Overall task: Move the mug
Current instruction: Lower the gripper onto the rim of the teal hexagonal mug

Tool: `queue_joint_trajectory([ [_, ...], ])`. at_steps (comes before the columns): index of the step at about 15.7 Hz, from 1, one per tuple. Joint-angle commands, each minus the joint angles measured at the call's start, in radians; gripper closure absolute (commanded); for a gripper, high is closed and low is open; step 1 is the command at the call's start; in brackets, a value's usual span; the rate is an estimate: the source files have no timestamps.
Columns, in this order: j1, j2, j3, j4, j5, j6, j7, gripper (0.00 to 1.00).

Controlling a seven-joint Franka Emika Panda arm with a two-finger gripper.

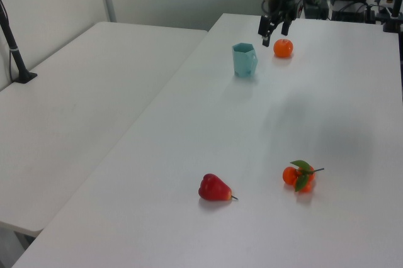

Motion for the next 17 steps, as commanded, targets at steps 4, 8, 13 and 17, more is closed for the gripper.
queue_joint_trajectory([
  [4,-0.053,0.173,-0.004,0.043,0.001,0.263,0.074,0.0],
  [8,-0.07,0.239,-0.004,0.043,0.0,0.36,0.087,0.0],
  [13,-0.072,0.289,-0.004,0.043,0.0,0.452,0.085,0.19],
  [17,-0.073,0.291,-0.004,0.041,-0.014,0.46,0.077,0.55],
])
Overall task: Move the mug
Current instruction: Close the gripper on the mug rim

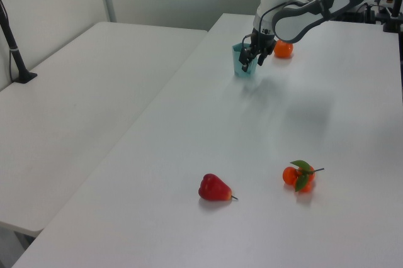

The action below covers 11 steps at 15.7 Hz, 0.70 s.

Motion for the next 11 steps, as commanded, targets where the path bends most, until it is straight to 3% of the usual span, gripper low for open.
queue_joint_trajectory([
  [1,0.002,0.001,-0.004,0.004,-0.013,0.016,0.007,0.63],
  [6,0.0,-0.002,-0.004,0.001,-0.02,0.015,-0.005,0.88],
  [11,0.014,-0.048,-0.001,-0.029,-0.054,0.002,-0.008,0.91],
])
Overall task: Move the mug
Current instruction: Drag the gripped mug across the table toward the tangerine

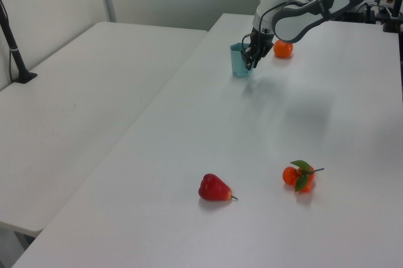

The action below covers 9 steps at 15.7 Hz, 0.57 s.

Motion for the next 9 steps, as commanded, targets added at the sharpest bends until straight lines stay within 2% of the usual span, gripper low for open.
queue_joint_trajectory([
  [1,0.022,-0.074,0.004,-0.06,-0.053,-0.003,-0.006,0.91],
  [4,0.084,-0.184,0.009,-0.166,-0.078,-0.058,-0.006,0.91],
  [9,0.207,-0.376,0.009,-0.36,-0.08,-0.148,-0.006,0.91],
])
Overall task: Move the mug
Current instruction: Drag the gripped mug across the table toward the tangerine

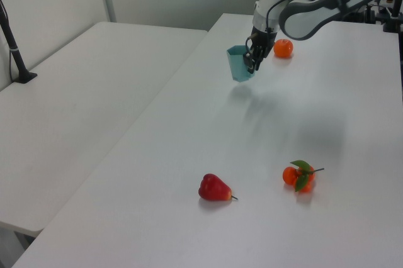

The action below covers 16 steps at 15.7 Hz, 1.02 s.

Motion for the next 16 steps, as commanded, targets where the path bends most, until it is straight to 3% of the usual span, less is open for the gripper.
queue_joint_trajectory([
  [1,0.091,-0.203,-0.01,-0.241,-0.016,-0.031,-0.005,0.91],
  [4,0.134,-0.271,-0.01,-0.359,-0.022,-0.045,-0.003,0.9],
  [7,0.154,-0.275,-0.01,-0.399,-0.051,-0.06,0.003,0.89],
  [8,0.152,-0.275,-0.01,-0.398,-0.051,-0.062,0.003,0.84],
  [9,0.151,-0.275,-0.01,-0.398,-0.051,-0.068,0.004,0.68],
  [11,0.146,-0.278,-0.01,-0.392,-0.051,-0.104,0.004,0.22],
  [12,0.148,-0.28,-0.01,-0.387,-0.051,-0.132,0.004,0.09],
  [13,0.152,-0.286,-0.01,-0.378,-0.051,-0.166,-0.003,0.0],
  [16,0.154,-0.286,-0.01,-0.3,-0.053,-0.293,-0.018,0.0],
])
